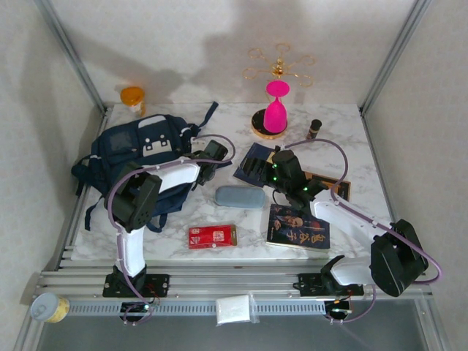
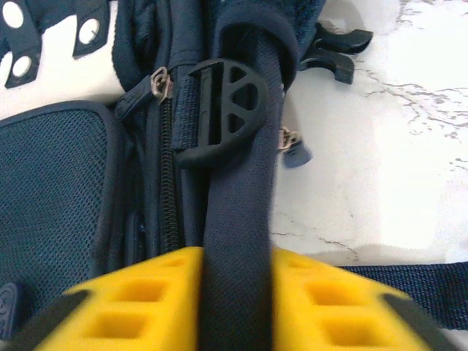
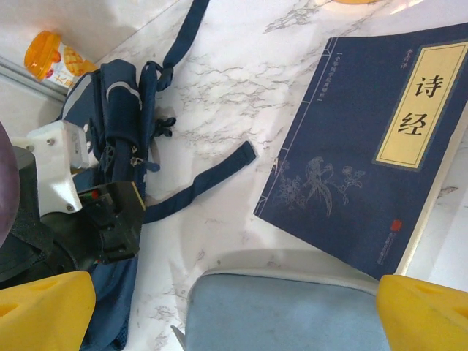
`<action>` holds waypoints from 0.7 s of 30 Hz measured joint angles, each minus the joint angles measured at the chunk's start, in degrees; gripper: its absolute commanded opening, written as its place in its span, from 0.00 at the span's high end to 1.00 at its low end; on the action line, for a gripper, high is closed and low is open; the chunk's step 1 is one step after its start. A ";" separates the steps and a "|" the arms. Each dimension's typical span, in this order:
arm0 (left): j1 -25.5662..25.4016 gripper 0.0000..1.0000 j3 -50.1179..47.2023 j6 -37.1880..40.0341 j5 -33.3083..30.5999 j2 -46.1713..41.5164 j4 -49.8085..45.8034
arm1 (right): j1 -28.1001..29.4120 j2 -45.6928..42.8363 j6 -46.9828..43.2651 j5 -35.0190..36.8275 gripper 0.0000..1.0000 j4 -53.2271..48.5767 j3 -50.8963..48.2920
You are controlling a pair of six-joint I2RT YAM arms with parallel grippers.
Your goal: Pack the student bag
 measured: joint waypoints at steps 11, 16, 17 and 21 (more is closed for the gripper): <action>-0.42 1.00 -4.90 6.45 4.61 -6.69 1.75 | -0.57 -1.90 -0.44 0.17 0.01 -0.28 0.00; -3.23 1.00 -7.63 10.38 5.70 -13.33 0.85 | -1.68 -2.56 -0.02 0.17 0.01 -2.19 0.04; -4.00 1.00 -8.87 10.38 6.08 -15.80 0.68 | -1.92 -2.54 0.09 0.17 0.01 -2.89 0.04; -5.20 1.00 -18.36 9.44 11.50 -30.97 1.20 | -2.14 -2.05 1.01 -1.36 0.01 -2.86 0.04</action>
